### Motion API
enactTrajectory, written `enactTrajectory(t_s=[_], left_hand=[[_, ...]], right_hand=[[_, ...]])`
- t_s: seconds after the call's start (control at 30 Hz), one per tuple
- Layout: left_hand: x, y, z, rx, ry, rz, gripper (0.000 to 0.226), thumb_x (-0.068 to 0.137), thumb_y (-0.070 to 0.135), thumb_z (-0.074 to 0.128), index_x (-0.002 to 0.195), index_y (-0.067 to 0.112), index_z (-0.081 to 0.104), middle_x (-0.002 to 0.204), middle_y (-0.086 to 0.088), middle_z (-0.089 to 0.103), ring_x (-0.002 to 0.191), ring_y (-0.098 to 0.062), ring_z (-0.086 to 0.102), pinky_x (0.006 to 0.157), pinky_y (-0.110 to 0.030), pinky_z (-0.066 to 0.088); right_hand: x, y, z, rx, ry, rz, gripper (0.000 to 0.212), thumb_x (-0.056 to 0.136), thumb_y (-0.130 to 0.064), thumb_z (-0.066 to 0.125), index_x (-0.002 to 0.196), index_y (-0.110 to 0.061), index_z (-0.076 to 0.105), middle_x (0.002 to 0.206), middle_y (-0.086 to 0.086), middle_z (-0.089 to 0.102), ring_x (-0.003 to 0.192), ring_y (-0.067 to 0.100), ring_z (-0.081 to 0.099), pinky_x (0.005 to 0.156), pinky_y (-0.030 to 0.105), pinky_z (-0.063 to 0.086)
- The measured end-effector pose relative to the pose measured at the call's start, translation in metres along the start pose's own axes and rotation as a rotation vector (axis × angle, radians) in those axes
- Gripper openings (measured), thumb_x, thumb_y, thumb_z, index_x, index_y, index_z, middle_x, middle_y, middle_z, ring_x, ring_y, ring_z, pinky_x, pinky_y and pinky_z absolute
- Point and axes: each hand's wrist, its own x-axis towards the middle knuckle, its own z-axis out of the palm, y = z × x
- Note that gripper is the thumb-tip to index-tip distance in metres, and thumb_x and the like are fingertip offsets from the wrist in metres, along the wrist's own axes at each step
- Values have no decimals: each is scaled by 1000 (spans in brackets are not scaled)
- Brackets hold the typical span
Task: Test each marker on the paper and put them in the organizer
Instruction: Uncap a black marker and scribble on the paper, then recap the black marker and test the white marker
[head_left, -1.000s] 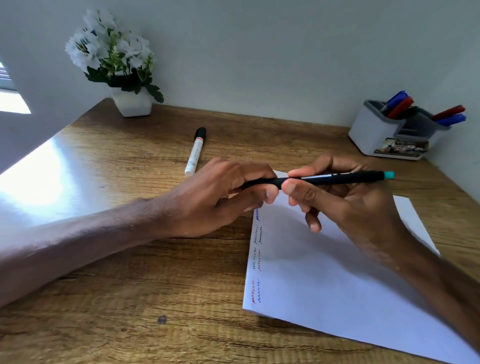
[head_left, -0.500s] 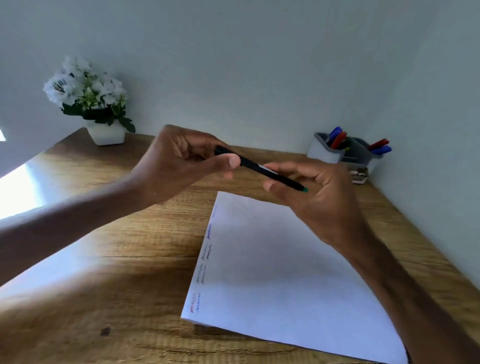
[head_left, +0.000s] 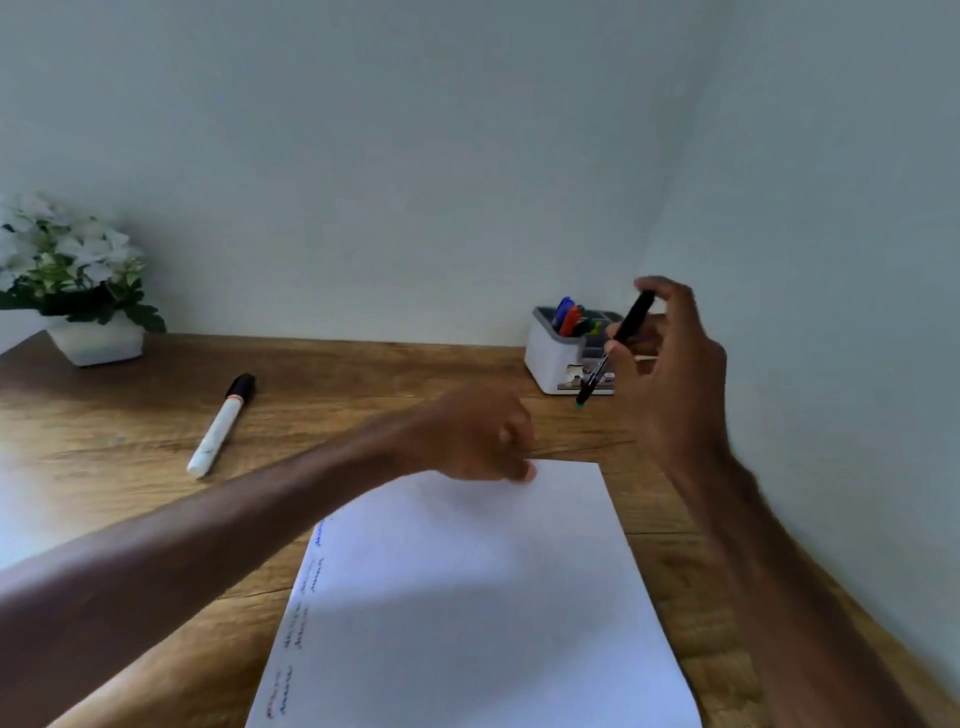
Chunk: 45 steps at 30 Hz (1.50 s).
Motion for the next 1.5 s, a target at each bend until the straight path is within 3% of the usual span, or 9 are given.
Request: enactTrajectory(t_s=[0.1, 0.27, 0.43, 0.53, 0.63, 0.9, 1.2, 1.33, 1.5], left_hand=[[8, -7, 14, 14, -4, -7, 29, 88, 40, 74, 113, 26, 74, 106, 13, 68, 95, -10, 60, 73, -26, 48], [6, -6, 20, -30, 5, -45, 36, 92, 34, 71, 128, 27, 69, 128, 14, 65, 118, -9, 57, 84, -22, 44], [4, -7, 24, -86, 20, -101, 35, 92, 34, 72, 126, 29, 68, 129, 12, 61, 118, -10, 55, 96, -33, 52], [6, -5, 26, -91, 26, -105, 35, 91, 35, 73, 125, 30, 68, 129, 11, 62, 117, -10, 56, 96, -35, 53], [8, -7, 28, -74, 16, -98, 35, 91, 36, 72, 126, 30, 67, 130, 10, 62, 118, -12, 55, 98, -37, 53], [10, -10, 30, -70, 8, -82, 36, 91, 36, 72, 126, 30, 68, 131, 9, 62, 118, -13, 57, 97, -39, 54], [10, -11, 28, -70, 20, -63, 34, 90, 37, 72, 123, 30, 69, 128, 11, 63, 117, -10, 56, 96, -38, 54], [8, -8, 27, -81, 19, -68, 34, 91, 35, 72, 124, 29, 69, 129, 11, 63, 119, -11, 56, 97, -37, 53], [6, -3, 23, -53, 10, -53, 35, 93, 33, 70, 127, 26, 68, 132, 10, 63, 122, -10, 56, 98, -34, 52]], right_hand=[[25, 12, -10, 22, 97, -5, 53, 91, -1, 72, 137, -18, 50, 105, 3, 72, 83, 0, 70, 70, 3, 53], [69, 32, -6, 56, 307, -77, 29, 100, -10, 62, 128, -12, 56, 106, 13, 74, 93, 20, 75, 77, 39, 64], [91, 55, 5, 13, 331, -132, 21, 104, -8, 52, 124, -9, 57, 101, 10, 76, 94, 19, 75, 84, 33, 62], [90, 68, 8, -7, 274, -126, 19, 105, -8, 50, 122, -6, 59, 105, 14, 75, 101, 22, 74, 83, 3, 49], [85, 73, 10, -26, 230, -100, 19, 106, -6, 50, 122, -4, 60, 108, 16, 75, 103, 23, 72, 77, -7, 40], [79, 86, 19, -181, 144, -35, 22, 105, -9, 52, 117, -1, 68, 111, 15, 74, 99, 21, 69, 80, 8, 46], [74, 85, 20, -245, 33, 48, 30, 107, -6, 48, 131, -4, 66, 131, 13, 68, 122, 26, 64, 99, 22, 43], [70, 78, 20, -231, 104, 30, 31, 105, -2, 49, 132, -4, 64, 133, 13, 67, 124, 26, 63, 104, 28, 46], [59, 55, 16, -219, 248, -98, 34, 89, 9, 47, 110, -2, 71, 113, 12, 74, 110, 26, 68, 94, 20, 45]])
